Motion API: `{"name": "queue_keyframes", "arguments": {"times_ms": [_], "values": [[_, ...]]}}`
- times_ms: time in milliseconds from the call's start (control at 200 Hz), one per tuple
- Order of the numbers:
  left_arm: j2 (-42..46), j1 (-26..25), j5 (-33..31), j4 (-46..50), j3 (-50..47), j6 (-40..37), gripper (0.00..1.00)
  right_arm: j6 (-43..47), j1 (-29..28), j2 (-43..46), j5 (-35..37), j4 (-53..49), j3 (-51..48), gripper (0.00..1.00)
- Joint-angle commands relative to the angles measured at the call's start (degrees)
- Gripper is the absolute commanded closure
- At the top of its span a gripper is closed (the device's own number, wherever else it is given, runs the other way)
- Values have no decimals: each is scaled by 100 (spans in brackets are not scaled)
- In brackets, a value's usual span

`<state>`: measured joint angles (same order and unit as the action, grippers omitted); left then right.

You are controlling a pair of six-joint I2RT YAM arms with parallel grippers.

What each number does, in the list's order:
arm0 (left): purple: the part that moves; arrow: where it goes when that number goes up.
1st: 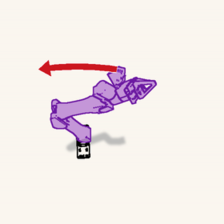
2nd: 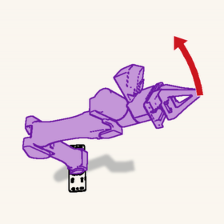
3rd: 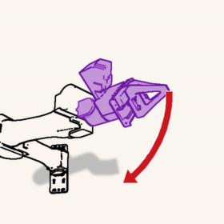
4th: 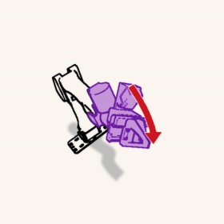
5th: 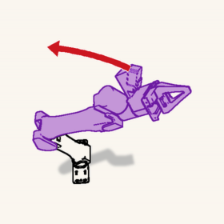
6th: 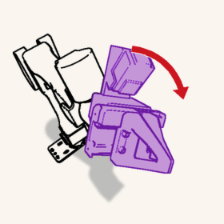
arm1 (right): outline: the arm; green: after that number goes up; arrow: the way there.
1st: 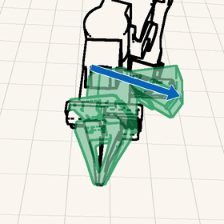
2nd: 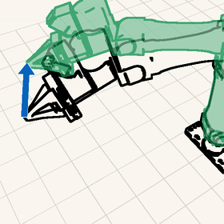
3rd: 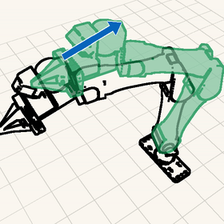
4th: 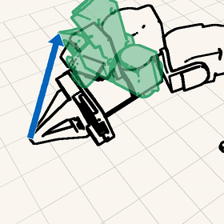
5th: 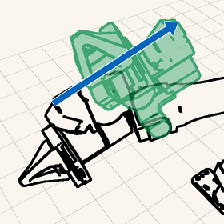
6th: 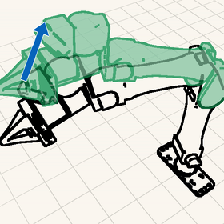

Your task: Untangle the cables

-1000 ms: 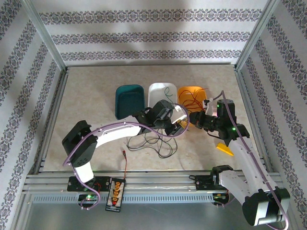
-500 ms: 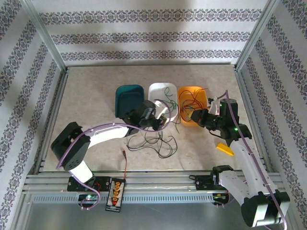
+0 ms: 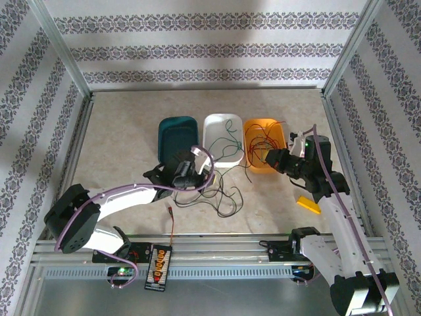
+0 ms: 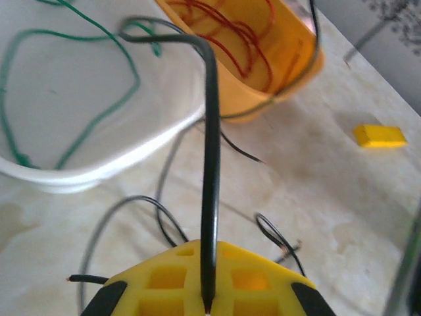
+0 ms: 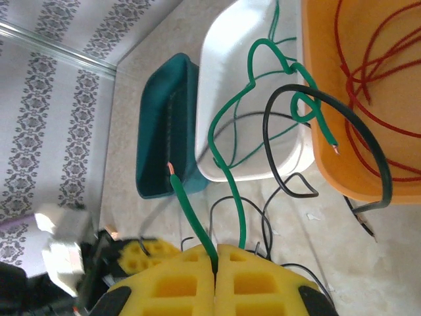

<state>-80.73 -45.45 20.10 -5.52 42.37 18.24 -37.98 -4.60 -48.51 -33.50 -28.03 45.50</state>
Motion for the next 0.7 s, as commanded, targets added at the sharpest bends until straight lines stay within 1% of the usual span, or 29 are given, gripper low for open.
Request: {"name": "queue_keyframes", "arguments": {"times_ms": [0, 65, 115, 135, 155, 160, 180, 220, 250, 285, 385, 455, 550, 695], "values": [[-79, -371, 371, 1088, 56, -329, 100, 135, 34, -17, -131, 229, 211, 100], [-143, -478, 310, 1201, -140, -320, 100, 109, 29, -48, -183, 309, 198, 100], [-161, -518, 122, 1239, -276, -285, 100, 82, 22, -68, -233, 373, 188, 100], [-159, -526, 22, 1246, -313, -270, 94, 80, 21, -74, -255, 389, 187, 100], [-150, -526, -119, 1260, -361, -249, 82, 75, 14, -79, -274, 402, 179, 100], [-148, -526, -164, 1262, -365, -241, 81, 73, 13, -79, -282, 407, 175, 100], [-118, -526, -340, 1279, -390, -215, 67, 71, 8, -87, -290, 425, 166, 100], [-15, -526, -715, 1200, -454, -153, 48, 71, -12, -80, -300, 462, 139, 100], [106, -526, -998, 1091, -494, -102, 39, 64, -27, -80, -307, 486, 120, 100], [270, -526, -1266, 925, -527, -58, 34, 62, -46, -80, -315, 513, 101, 100], [678, -526, -1814, 556, -391, -59, 30, 51, -134, -127, -380, 553, 82, 100], [775, -519, -1929, 414, -138, -194, 28, 62, -231, -171, -465, 577, 91, 100], [624, -500, -1726, 379, 352, -459, 28, 73, -367, -244, -655, 638, 100, 100], [23, -423, -1061, 400, 1143, -713, 27, -144, -468, -290, -1149, 987, 6, 100]]}}
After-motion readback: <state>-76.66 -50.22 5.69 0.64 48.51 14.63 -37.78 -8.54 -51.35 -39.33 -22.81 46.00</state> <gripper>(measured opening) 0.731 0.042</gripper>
